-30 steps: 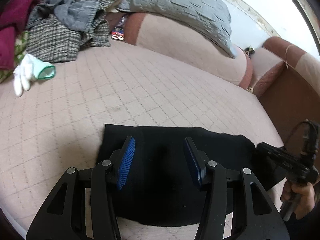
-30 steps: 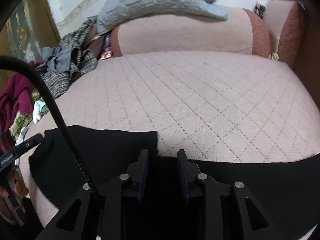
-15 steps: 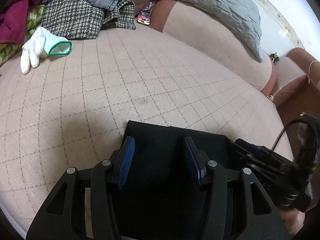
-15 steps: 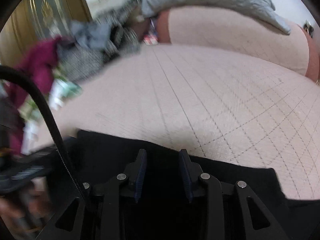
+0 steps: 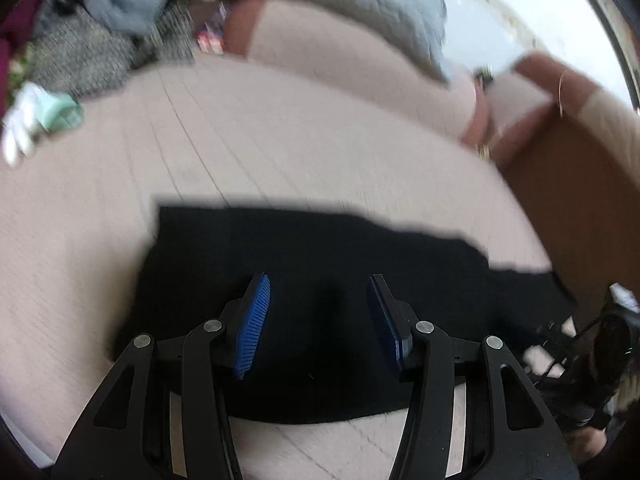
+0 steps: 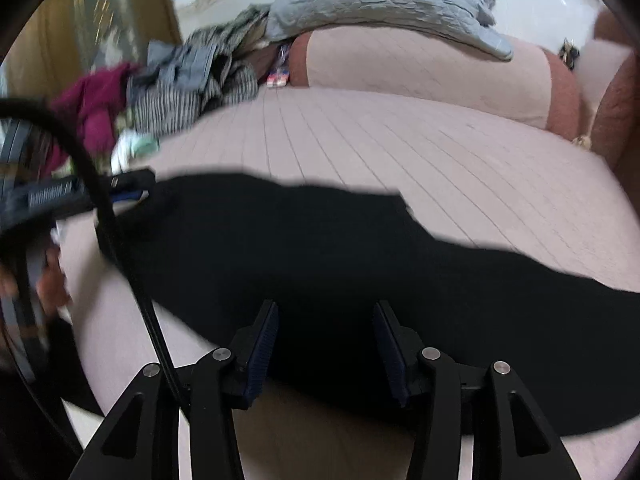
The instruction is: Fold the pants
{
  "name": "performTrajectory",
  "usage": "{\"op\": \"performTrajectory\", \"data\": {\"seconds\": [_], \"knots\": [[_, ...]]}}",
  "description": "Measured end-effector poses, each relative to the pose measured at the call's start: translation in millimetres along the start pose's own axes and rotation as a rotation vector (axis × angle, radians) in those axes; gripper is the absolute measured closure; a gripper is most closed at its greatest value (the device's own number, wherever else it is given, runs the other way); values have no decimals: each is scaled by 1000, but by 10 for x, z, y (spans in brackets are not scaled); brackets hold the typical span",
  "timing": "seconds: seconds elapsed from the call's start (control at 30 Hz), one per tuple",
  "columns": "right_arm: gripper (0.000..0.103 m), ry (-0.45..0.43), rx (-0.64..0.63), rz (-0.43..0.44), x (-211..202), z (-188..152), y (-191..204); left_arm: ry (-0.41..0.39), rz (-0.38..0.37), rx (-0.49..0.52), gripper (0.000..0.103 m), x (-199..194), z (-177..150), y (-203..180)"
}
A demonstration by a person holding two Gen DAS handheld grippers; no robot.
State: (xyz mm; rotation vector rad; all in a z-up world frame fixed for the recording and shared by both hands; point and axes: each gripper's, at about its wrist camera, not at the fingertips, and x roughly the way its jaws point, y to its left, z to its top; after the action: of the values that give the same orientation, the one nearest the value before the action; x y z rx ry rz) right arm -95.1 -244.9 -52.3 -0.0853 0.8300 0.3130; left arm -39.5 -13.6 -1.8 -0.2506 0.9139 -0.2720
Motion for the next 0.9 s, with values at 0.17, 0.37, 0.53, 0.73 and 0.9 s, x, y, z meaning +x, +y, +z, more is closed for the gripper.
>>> {"op": "performTrajectory", "data": {"seconds": [0.17,0.37,0.53,0.73,0.9], "knots": [[56,-17,74,-5,-298,-178,-370,-25,104,107,49,82,-48,-298],[55,-43,215,-100,-705,-432,-933,-100,-130,152,46,-138,16,-730],[53,-14,407,-250,-1056,-702,-1588,35,-283,298,46,122,46,-1352],[38,-66,661,-208,-1227,-964,-2302,195,-425,456,46,647,80,-2207],[38,-136,696,-147,-1131,-881,-2505,295,-478,556,46,1168,223,-2837]]}}
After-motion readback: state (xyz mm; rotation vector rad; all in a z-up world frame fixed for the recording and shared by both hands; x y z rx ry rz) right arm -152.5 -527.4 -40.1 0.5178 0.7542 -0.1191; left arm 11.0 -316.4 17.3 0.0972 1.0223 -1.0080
